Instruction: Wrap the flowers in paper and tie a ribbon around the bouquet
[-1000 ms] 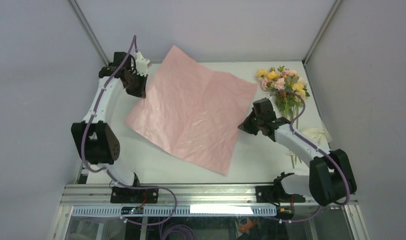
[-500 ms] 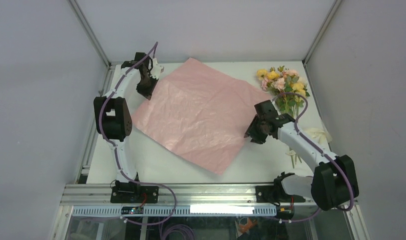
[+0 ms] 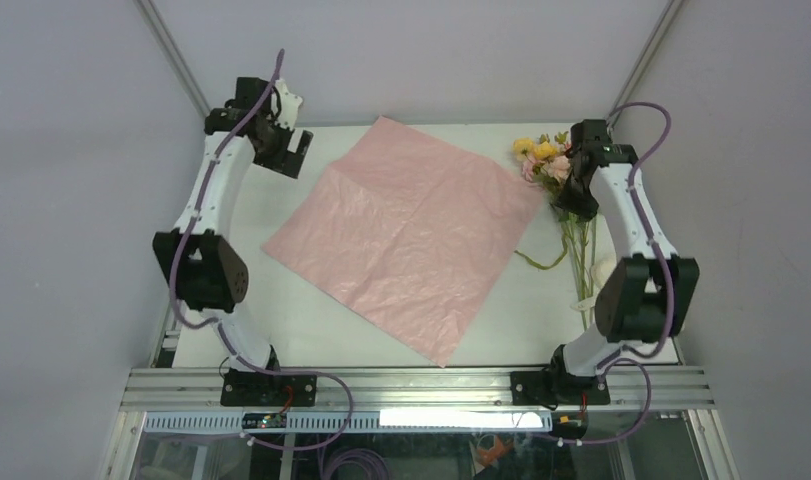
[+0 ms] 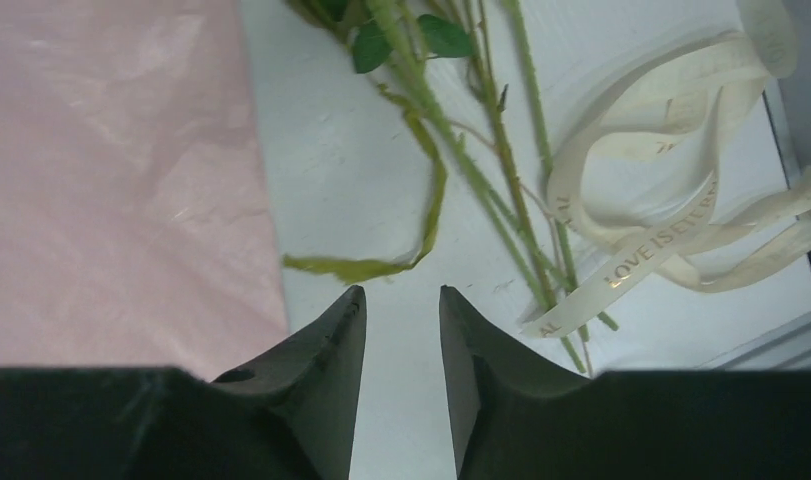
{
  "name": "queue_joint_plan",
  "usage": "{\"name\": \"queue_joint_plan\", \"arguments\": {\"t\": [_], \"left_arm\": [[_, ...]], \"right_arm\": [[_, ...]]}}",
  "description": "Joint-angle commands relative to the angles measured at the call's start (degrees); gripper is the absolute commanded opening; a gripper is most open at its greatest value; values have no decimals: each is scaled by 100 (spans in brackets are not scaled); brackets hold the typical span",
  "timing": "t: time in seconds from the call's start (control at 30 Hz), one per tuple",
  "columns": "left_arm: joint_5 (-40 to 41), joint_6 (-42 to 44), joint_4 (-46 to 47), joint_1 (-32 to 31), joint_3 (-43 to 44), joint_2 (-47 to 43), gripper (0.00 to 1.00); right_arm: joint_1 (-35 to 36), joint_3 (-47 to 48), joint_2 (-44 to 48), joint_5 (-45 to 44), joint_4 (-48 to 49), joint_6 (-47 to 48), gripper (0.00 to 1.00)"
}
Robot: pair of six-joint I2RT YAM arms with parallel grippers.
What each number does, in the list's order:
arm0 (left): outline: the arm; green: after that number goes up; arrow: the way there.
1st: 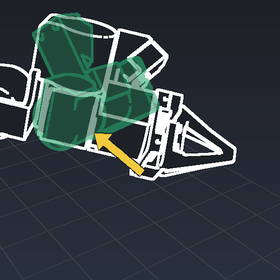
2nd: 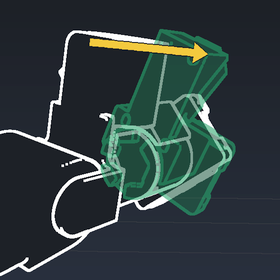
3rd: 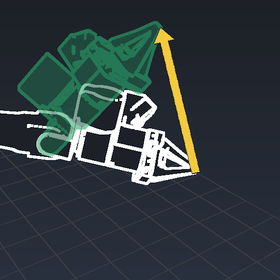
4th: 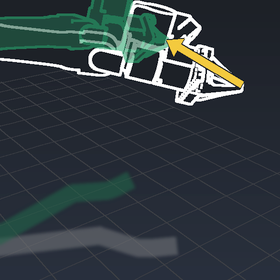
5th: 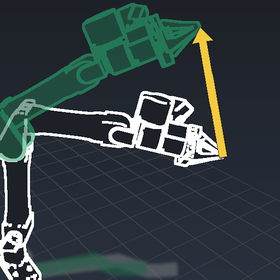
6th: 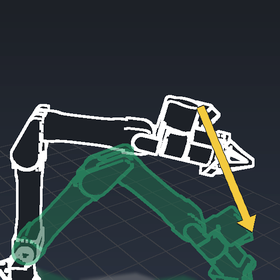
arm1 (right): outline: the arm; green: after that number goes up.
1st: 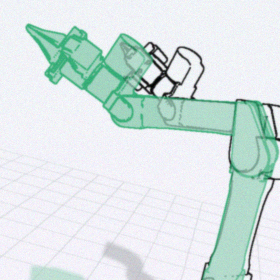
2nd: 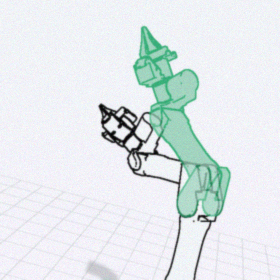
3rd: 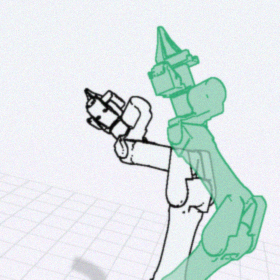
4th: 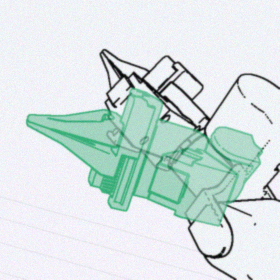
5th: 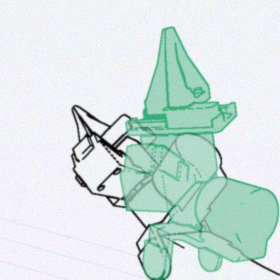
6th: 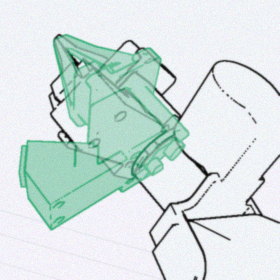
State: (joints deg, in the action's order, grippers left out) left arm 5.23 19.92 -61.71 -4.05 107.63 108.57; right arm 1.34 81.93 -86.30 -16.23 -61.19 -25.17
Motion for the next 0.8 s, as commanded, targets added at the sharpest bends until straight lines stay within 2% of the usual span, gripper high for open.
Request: {"name": "queue_joint_plan", "arguments": {"t": [0.0,0.07,0.2,0.27,0.33,0.4,0.47,0.53,0.77], "left_arm": [[-575,22,-172,-120,-507,-1807,99],[-791,11,-287,-122,-887,-2130,99],[-1056,96,-322,-122,-1835,-2840,99],[-1070,143,-287,-122,-2128,-3003,99],[-1023,216,-272,-122,-2314,-3072,99],[-944,248,-274,-109,-2363,-3072,99],[-945,251,-276,-84,-2345,-3011,99],[-905,249,-273,-57,-2292,-2908,99],[-946,191,-293,-28,-2147,-2640,99]], "right_arm": [[-478,367,-1017,-402,-368,823,34],[-644,496,-1224,-250,-48,873,34],[-904,788,-1704,499,469,927,39],[-908,1012,-2046,266,536,998,40],[-914,1111,-2285,17,630,1066,36],[-925,1161,-2477,180,793,1178,31],[-944,1252,-2638,748,885,1175,31],[-942,1314,-2713,834,893,1134,32],[-949,1554,-3183,-183,633,1421,31]]}}
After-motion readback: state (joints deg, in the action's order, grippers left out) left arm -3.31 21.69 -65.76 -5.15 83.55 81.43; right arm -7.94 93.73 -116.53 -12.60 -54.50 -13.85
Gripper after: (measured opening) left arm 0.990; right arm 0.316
